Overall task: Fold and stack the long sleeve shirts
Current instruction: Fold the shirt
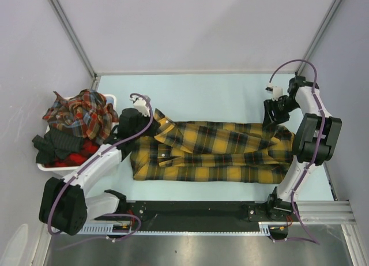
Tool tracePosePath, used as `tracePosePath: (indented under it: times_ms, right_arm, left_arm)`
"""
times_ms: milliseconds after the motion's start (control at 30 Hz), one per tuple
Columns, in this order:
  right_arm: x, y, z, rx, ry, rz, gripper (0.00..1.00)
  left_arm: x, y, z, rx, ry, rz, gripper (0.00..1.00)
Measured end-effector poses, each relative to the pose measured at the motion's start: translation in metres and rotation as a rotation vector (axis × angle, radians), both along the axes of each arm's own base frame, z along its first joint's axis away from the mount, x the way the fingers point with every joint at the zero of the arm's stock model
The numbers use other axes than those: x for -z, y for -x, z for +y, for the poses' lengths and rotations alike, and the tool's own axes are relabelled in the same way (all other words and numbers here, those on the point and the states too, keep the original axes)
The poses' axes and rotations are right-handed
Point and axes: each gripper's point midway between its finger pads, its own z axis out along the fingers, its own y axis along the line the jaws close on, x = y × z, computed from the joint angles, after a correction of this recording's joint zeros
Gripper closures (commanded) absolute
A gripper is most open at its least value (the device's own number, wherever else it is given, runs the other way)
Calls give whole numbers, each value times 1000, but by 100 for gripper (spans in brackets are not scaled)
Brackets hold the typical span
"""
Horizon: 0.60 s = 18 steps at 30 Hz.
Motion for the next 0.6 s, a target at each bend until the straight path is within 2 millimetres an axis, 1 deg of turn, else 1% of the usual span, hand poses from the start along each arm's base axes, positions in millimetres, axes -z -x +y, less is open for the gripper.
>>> tracePosePath:
  times_ms: [100,133,200,233,267,300,333,400,433,467,500,567,600]
  right_arm:
    - [-6,5,4,-21,-23,14,47]
    - [-7,8,6,-26,-30,23,47]
    - [-7,13,9,-35,-39,41,47]
    - [-7,15,10,-39,-41,48,47]
    - [-8,16,11,-42,-44,54,47]
    - [-8,18,12,-48,-44,60,47]
    - [-8,21,12,-53,-45,68,47]
    - [-8,24,12,-59,-43,79,47]
    - [-8,25,11,-59,-40,84,47]
    - [-7,26,10,-59,-35,90,46]
    - [-7,28,7,-54,-29,96,45]
    - [-10,29,-2,-30,-22,100,43]
    - [-13,28,-11,-3,-19,98,43]
  left_arm:
    - [31,6,8,-28,-15,68,90]
    - [39,8,9,-33,-19,90,85]
    - [53,13,12,-41,-29,128,80]
    - [59,15,14,-48,-34,154,67]
    - [64,17,16,-57,-38,179,60]
    - [70,20,20,-71,-45,206,58]
    - [76,24,26,-88,-50,242,52]
    - [81,29,35,-105,-63,281,34]
    - [81,33,38,-102,-71,292,3]
    - [78,36,40,-91,-78,295,1]
    - [72,38,38,-57,-78,286,1]
    - [49,39,25,56,-68,237,1]
    - [35,39,17,135,-72,199,1]
